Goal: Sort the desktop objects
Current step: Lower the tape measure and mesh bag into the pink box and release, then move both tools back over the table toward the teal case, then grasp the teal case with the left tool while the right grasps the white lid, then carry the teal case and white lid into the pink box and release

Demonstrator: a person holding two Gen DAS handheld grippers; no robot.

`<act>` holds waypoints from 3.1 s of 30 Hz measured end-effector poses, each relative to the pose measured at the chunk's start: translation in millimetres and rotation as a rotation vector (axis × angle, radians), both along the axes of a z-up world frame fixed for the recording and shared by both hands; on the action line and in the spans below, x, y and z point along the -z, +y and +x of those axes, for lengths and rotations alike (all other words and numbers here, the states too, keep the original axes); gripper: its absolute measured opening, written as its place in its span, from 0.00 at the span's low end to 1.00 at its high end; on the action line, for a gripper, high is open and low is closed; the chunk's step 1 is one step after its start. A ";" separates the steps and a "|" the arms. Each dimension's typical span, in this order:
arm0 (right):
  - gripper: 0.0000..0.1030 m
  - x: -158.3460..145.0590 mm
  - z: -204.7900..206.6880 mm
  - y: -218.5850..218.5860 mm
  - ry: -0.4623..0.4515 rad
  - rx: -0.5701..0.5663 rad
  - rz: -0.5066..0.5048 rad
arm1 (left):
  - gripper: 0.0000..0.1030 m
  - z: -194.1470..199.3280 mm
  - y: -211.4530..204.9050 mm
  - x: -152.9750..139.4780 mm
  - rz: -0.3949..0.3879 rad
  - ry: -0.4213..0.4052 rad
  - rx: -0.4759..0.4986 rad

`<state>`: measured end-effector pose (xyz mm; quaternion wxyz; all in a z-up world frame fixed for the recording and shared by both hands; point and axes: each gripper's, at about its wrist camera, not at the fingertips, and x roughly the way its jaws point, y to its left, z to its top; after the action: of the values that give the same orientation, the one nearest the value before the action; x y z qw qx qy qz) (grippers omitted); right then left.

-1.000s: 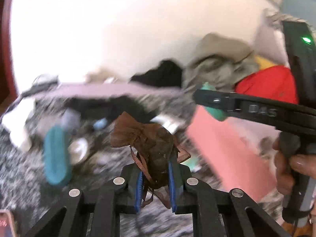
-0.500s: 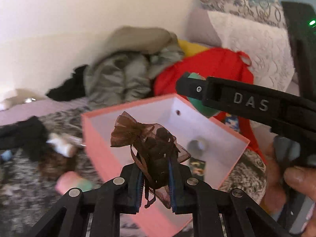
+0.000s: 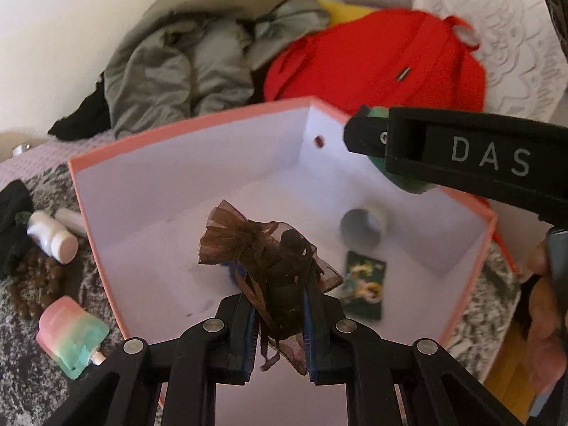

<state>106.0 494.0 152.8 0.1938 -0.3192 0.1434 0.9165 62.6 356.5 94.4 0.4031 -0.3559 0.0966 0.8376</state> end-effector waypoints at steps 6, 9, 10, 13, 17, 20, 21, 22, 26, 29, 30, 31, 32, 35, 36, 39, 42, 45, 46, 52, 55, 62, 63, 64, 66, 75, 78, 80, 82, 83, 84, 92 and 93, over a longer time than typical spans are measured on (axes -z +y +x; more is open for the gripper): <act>0.59 22.5 -19.8 10.8 -0.061 0.016 -0.030 | 0.61 -3.5 7.0 12.2 -0.063 0.001 -0.031; 0.77 19.7 -20.9 8.7 -0.058 0.042 0.022 | 0.95 0.4 -0.1 -0.5 -0.017 0.035 -0.065; 0.85 17.6 -19.9 7.6 -0.053 0.052 0.038 | 0.96 2.3 -4.3 -6.6 -0.007 0.063 -0.084; 0.86 12.4 -18.0 5.4 -0.042 0.074 0.062 | 0.96 2.2 -18.1 -19.3 0.021 0.075 -0.112; 0.86 5.3 -18.0 1.5 -0.006 0.083 0.011 | 0.96 -4.4 -43.6 -27.1 0.035 0.062 -0.157; 0.86 -4.8 -21.9 -13.3 0.035 0.070 -0.011 | 0.96 -11.0 -65.3 -28.5 0.018 0.072 -0.203; 0.86 -8.5 -23.9 -20.3 0.049 0.060 -0.015 | 0.96 -14.0 -74.8 -28.7 0.013 0.072 -0.221; 0.86 -12.5 -26.4 -29.0 0.063 0.047 -0.018 | 0.96 -18.3 -90.2 -29.0 0.003 0.074 -0.247; 0.88 -26.8 -43.4 -78.6 0.114 -0.049 -0.011 | 0.96 -31.1 -142.3 -29.6 -0.031 0.094 -0.338; 0.89 -29.7 -62.6 -128.0 0.122 -0.150 0.015 | 0.96 -47.1 -192.5 -27.1 -0.053 0.090 -0.434; 0.89 -27.7 -70.2 -145.4 0.117 -0.186 0.019 | 0.96 -52.5 -208.6 -25.2 -0.063 0.087 -0.466; 0.89 -25.0 -78.1 -162.6 0.109 -0.222 0.020 | 0.96 -57.8 -224.5 -22.1 -0.079 0.084 -0.498; 0.89 -20.6 -86.6 -179.3 0.098 -0.259 0.013 | 0.96 -63.0 -240.4 -19.1 -0.096 0.081 -0.530; 0.89 -2.9 -112.3 -224.2 0.058 -0.363 -0.030 | 0.96 -78.5 -288.0 -6.1 -0.157 0.065 -0.614; 0.89 5.7 -122.2 -238.9 0.037 -0.399 -0.054 | 0.96 -83.5 -298.3 -2.4 -0.170 0.061 -0.627; 0.89 36.4 -152.9 -273.1 -0.023 -0.499 -0.219 | 0.96 -113.0 -342.4 29.7 -0.239 -0.013 -0.695; 0.80 70.7 -185.8 -295.2 -0.066 -0.539 -0.466 | 0.96 -136.5 -364.4 56.5 -0.278 -0.094 -0.719; 0.75 103.7 -217.6 -317.9 -0.107 -0.571 -0.697 | 0.96 -154.7 -379.2 73.3 -0.212 -0.180 -0.700; 0.74 110.9 -225.2 -327.2 -0.113 -0.574 -0.727 | 0.96 -159.8 -381.7 76.2 -0.195 -0.194 -0.693; 0.69 159.3 -266.9 -373.7 -0.179 -0.530 -0.794 | 0.96 -185.7 -389.1 90.4 -0.137 -0.238 -0.655; 0.64 176.8 -278.3 -375.9 -0.190 -0.483 -0.783 | 0.96 -200.3 -396.0 97.8 -0.115 -0.252 -0.661; 0.54 209.6 -300.3 -378.0 -0.190 -0.470 -0.859 | 0.96 -225.4 -401.6 112.8 -0.070 -0.275 -0.654; 0.51 210.6 -302.3 -376.9 -0.188 -0.476 -0.864 | 0.95 -226.2 -399.4 111.8 -0.060 -0.271 -0.645; 0.40 212.2 -304.4 -377.8 -0.189 -0.483 -0.864 | 0.86 -227.1 -397.3 110.9 -0.050 -0.266 -0.636; 0.36 213.4 -305.8 -378.4 -0.195 -0.490 -0.846 | 0.68 -226.4 -395.0 108.7 -0.032 -0.265 -0.619; 0.35 192.2 -286.8 -351.8 -0.164 -0.453 -0.841 | 0.67 -206.6 -395.7 92.9 -0.012 -0.300 -0.621; 0.35 182.7 -271.1 -341.2 -0.155 -0.432 -0.852 | 0.67 -194.0 -397.3 81.1 0.010 -0.306 -0.627; 0.35 174.5 -259.7 -335.1 -0.156 -0.418 -0.850 | 0.67 -183.9 -398.0 72.3 0.027 -0.308 -0.626; 0.35 166.6 -250.1 -328.2 -0.154 -0.413 -0.844 | 0.66 -171.0 -395.1 61.0 0.036 -0.289 -0.623; 0.35 159.5 -243.5 -323.3 -0.147 -0.415 -0.836 | 0.66 -163.7 -393.3 54.1 0.041 -0.275 -0.621; 0.35 152.4 -236.8 -318.5 -0.141 -0.417 -0.829 | 0.66 -158.4 -392.7 49.7 0.046 -0.267 -0.618; 0.35 88.3 -165.3 -279.6 -0.039 -0.439 -0.737 | 0.65 -109.7 -375.8 6.6 0.126 -0.190 -0.569; 0.35 80.6 -157.2 -276.3 -0.025 -0.442 -0.719 | 0.65 -105.0 -371.3 3.3 0.132 -0.182 -0.568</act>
<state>-51.2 217.6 72.2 -0.1294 -0.4008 0.3798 0.8237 -42.4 -14.8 91.2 0.1821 -0.4151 -0.0981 0.8860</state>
